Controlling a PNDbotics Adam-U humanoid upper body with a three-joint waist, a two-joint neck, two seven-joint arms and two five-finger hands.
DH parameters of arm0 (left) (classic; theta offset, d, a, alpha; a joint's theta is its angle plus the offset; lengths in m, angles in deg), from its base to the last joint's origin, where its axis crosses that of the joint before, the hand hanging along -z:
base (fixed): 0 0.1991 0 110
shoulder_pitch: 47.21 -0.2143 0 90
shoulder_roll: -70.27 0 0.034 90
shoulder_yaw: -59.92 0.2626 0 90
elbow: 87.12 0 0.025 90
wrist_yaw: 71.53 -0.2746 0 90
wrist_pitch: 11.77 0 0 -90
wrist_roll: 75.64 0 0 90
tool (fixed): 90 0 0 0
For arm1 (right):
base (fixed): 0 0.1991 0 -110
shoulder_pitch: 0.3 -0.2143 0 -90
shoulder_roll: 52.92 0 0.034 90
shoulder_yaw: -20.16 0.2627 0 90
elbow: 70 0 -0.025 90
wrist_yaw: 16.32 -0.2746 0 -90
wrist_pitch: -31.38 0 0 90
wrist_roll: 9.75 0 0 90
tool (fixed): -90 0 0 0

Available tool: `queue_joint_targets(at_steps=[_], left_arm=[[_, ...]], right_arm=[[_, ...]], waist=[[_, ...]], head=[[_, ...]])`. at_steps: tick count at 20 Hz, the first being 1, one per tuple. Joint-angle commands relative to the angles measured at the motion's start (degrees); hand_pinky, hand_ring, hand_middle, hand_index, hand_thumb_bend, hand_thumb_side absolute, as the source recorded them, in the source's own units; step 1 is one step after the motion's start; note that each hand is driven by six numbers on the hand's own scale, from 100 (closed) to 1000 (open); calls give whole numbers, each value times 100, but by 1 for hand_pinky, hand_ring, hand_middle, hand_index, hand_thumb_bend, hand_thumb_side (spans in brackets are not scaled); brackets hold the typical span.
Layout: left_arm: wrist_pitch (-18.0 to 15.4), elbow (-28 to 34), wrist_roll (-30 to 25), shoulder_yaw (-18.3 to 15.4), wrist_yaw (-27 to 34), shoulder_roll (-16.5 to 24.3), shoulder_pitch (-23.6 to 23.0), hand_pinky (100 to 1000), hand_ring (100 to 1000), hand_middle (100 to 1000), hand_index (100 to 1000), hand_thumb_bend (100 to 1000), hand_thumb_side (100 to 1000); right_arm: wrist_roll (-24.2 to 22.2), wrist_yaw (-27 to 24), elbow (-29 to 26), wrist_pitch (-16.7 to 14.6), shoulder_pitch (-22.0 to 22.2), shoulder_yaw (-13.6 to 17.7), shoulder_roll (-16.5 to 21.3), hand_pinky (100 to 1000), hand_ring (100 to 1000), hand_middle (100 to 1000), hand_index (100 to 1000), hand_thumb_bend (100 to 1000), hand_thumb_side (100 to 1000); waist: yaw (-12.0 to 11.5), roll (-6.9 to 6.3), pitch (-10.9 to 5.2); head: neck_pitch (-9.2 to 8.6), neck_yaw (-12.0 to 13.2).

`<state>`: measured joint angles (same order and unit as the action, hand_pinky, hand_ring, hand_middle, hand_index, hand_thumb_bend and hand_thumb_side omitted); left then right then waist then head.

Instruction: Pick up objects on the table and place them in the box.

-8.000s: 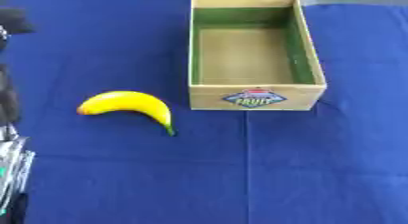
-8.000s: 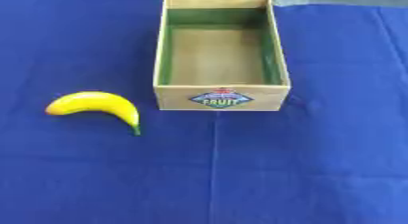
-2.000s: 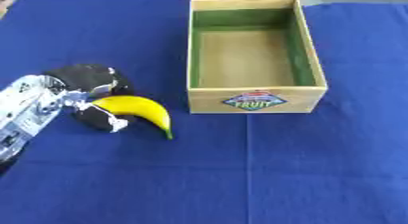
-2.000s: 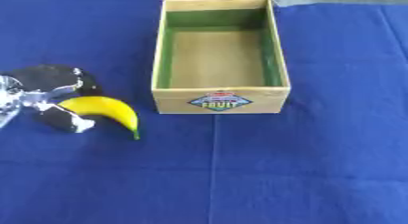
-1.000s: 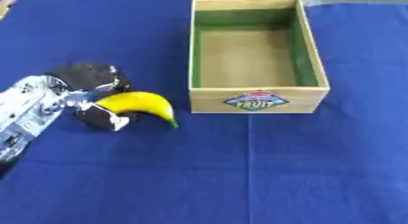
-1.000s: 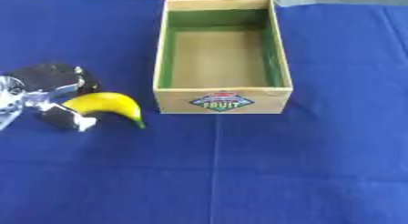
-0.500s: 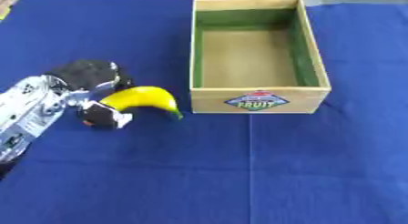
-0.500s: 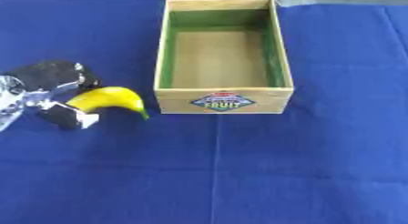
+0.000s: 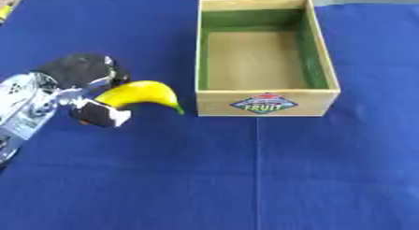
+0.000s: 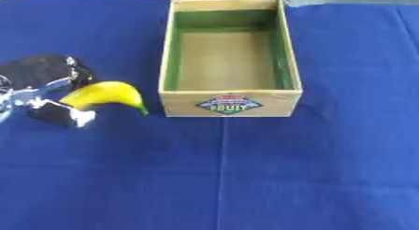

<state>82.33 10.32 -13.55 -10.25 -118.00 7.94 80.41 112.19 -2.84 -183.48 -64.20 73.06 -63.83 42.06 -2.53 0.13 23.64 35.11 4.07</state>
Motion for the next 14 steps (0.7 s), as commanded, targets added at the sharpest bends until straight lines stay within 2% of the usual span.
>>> queue_joint_targets(at_steps=[1, 7, 14], left_arm=[[70, 275, 20, -209, -40, 324, -6, 381, 537, 504, 683, 100, 555], [138, 610, 8, -409, -64, 415, 0, 375, 530, 493, 675, 100, 564], [241, 794, 36, -620, -52, 317, 382, 373, 524, 485, 669, 100, 571]], right_arm=[[25, -25, -111, -4, -27, 59, 141, 800, 744, 748, 919, 100, 1000], [28, -19, -111, -3, -20, 64, 163, 800, 745, 748, 918, 100, 1000], [36, -15, -111, -1, 9, 73, 171, 800, 744, 748, 919, 100, 1000]], waist=[[-13, -10, -166], [-21, -12, -202], [-20, -28, -226]], head=[[-21, -10], [2, -22], [14, -11]])
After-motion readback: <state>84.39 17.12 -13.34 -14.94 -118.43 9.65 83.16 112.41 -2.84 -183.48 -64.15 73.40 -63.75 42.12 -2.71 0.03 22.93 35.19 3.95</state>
